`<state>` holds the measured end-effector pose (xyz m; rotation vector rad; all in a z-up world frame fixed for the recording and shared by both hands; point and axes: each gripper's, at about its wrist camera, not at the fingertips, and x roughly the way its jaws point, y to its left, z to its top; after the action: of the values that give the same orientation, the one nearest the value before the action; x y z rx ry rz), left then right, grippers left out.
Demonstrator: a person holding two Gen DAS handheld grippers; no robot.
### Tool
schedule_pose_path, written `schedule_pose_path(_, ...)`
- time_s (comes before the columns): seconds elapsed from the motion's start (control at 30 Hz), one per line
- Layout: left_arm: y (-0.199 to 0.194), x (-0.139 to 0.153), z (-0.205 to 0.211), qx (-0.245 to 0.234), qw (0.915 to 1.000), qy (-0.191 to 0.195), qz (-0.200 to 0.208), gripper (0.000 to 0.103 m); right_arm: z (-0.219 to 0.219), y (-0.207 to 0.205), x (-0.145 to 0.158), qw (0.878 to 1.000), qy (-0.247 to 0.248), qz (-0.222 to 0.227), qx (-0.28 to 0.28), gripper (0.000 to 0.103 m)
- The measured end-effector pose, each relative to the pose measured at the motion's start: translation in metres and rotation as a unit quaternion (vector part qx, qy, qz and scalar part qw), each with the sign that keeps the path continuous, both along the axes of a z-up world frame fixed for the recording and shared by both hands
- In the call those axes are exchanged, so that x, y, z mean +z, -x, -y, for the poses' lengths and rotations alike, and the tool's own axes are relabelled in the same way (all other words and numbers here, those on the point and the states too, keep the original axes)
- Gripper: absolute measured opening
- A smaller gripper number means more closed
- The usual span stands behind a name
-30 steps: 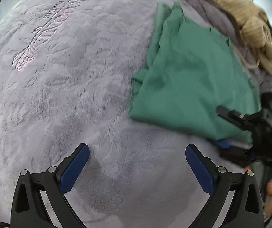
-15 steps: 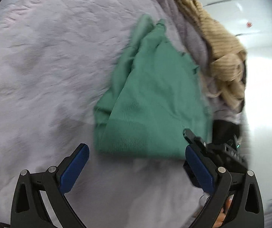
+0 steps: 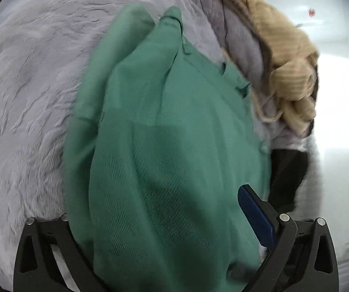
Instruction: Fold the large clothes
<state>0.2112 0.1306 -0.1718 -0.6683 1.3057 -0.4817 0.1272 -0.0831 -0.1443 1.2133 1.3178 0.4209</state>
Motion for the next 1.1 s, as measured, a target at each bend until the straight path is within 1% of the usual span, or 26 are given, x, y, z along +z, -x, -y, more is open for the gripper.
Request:
schedule_pose_path(0.03, 0.000, 0.001, 0.005, -0.003, 0.9997, -0.023, 0.005, 0.084, -0.001, 0.004, -0.001, 1.000, 0.014, -0.009, 0.016, 0.012)
schedule_pose_path(0.07, -0.001, 0.002, 0.009, -0.009, 0.9985, -0.052, 0.011, 0.070, -0.003, 0.008, 0.000, 0.999, 0.027, -0.016, 0.039, 0.012)
schedule_pose_path(0.1, -0.001, 0.003, 0.012, -0.015, 0.9972, -0.071, 0.017, 0.063, -0.004, 0.011, 0.001, 0.998, 0.035, -0.018, 0.057, 0.012)
schedule_pose_path(0.17, 0.002, 0.006, 0.009, -0.017, 0.9963, -0.080, 0.025, 0.055, 0.000, 0.020, 0.008, 0.993, 0.062, -0.014, 0.098, 0.012)
schedule_pose_path(0.23, 0.001, 0.010, 0.009, -0.015, 0.9959, -0.084, 0.031, 0.050, 0.011, 0.025, 0.017, 0.990, 0.086, -0.005, 0.114, 0.012)
schedule_pose_path(0.27, 0.002, 0.011, 0.009, -0.014, 0.9954, -0.088, 0.036, 0.044, 0.023, 0.026, 0.024, 0.988, 0.102, 0.002, 0.115, 0.014)
schedule_pose_path(0.3, 0.001, 0.014, 0.011, -0.013, 0.9947, -0.093, 0.041, 0.039, 0.033, 0.027, 0.028, 0.987, 0.114, 0.008, 0.109, 0.022)
schedule_pose_path(0.33, 0.002, 0.017, 0.013, -0.013, 0.9937, -0.100, 0.049, 0.037, 0.048, 0.026, 0.035, 0.986, 0.133, 0.018, 0.094, 0.031)
schedule_pose_path(0.4, 0.002, 0.026, 0.020, -0.012, 0.9902, -0.123, 0.064, 0.032, 0.073, 0.027, 0.047, 0.983, 0.167, 0.042, 0.064, 0.031)
schedule_pose_path(0.47, 0.005, 0.034, 0.021, -0.014, 0.9873, -0.137, 0.079, 0.028, 0.094, 0.020, 0.052, 0.974, 0.216, 0.052, 0.036, 0.025)
schedule_pose_path(0.53, 0.005, 0.043, 0.025, -0.013, 0.9852, -0.145, 0.091, 0.024, 0.104, 0.013, 0.048, 0.969, 0.242, 0.050, 0.022, 0.015)
schedule_pose_path(0.57, 0.005, 0.047, 0.027, -0.012, 0.9847, -0.145, 0.096, 0.024, 0.108, 0.009, 0.037, 0.967, 0.252, 0.044, 0.019, 0.014)
schedule_pose_path(0.63, 0.006, 0.058, 0.032, -0.007, 0.9835, -0.146, 0.107, 0.023, 0.106, 0.006, 0.014, 0.967, 0.252, 0.027, 0.029, 0.013)
schedule_pose_path(0.7, 0.009, 0.076, 0.043, -0.007, 0.9806, -0.150, 0.126, 0.022, 0.100, 0.004, -0.015, 0.968, 0.246, 0.001, 0.045, 0.013)
schedule_pose_path(0.73, 0.011, 0.085, 0.049, -0.010, 0.9790, -0.150, 0.137, 0.022, 0.100, 0.002, -0.024, 0.969, 0.243, 0.002, 0.042, 0.013)
schedule_pose_path(0.83, 0.016, 0.113, 0.088, -0.038, 0.9712, -0.156, 0.176, 0.022, 0.105, 0.004, -0.026, 0.974, 0.225, 0.006, 0.033, 0.013)
schedule_pose_path(0.87, 0.017, 0.123, 0.105, -0.050, 0.9670, -0.159, 0.192, 0.022, 0.108, 0.007, -0.025, 0.975, 0.217, 0.010, 0.032, 0.013)
schedule_pose_path(0.93, 0.018, 0.138, 0.136, -0.070, 0.9621, -0.155, 0.213, 0.022, 0.120, 0.014, -0.024, 0.983, 0.184, 0.014, 0.025, 0.013)
schedule_pose_path(0.97, 0.018, 0.146, 0.154, -0.082, 0.9602, -0.150, 0.221, 0.022, 0.130, 0.020, -0.022, 0.986, 0.164, 0.015, 0.015, 0.013)
schedule_pose_path(1.03, 0.020, 0.155, 0.187, -0.106, 0.9550, -0.146, 0.235, 0.022, 0.156, 0.036, -0.015, 0.990, 0.139, 0.019, -0.011, 0.013)
schedule_pose_path(1.1, 0.023, 0.158, 0.231, -0.139, 0.9452, -0.156, 0.250, 0.022, 0.183, 0.054, -0.008, 0.991, 0.124, 0.028, -0.042, 0.013)
